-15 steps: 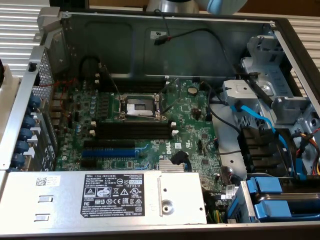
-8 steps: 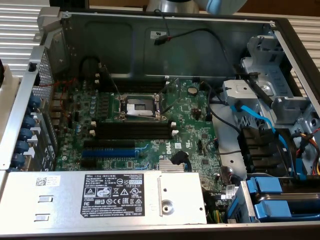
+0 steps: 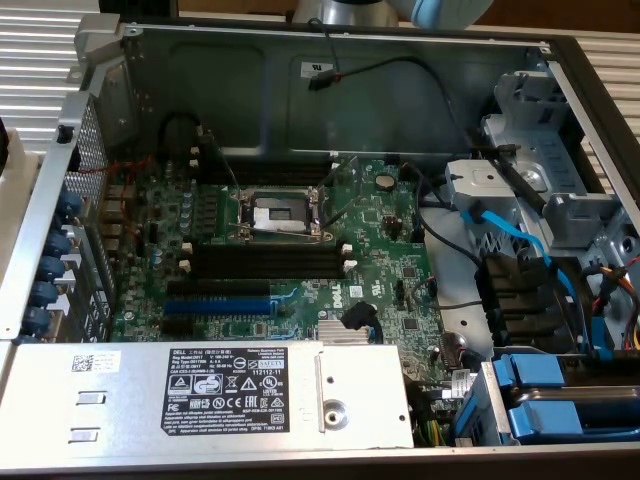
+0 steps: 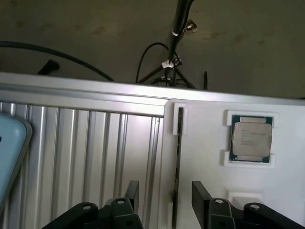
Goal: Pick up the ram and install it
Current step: 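Pick up the ram and move it above insertion slot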
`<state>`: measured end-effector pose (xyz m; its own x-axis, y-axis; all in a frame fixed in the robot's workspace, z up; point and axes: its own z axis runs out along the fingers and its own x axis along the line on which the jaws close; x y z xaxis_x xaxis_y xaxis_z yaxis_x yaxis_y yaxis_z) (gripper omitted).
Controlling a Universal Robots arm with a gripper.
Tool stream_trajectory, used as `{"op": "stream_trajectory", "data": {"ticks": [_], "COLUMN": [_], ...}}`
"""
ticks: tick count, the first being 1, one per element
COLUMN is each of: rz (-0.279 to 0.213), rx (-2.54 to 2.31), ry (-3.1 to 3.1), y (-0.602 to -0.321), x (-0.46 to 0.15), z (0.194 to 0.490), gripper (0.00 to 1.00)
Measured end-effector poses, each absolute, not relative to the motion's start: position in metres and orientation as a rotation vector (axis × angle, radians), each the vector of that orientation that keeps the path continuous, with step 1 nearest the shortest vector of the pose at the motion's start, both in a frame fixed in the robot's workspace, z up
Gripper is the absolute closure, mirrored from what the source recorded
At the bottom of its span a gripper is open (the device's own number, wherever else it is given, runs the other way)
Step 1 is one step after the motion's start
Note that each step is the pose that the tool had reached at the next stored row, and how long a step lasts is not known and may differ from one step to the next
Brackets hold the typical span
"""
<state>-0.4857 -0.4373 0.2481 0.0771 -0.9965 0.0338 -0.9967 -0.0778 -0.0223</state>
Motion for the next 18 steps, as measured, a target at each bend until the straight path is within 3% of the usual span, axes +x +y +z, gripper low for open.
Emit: {"op": "stream_trajectory", "data": {"ticks": [18], "rz": [0.058], "rx": [2.303], "ry": [-2.131], "y": [-0.437], "x": [-0.487], "z": [0.232], "gripper": [0.44]}}
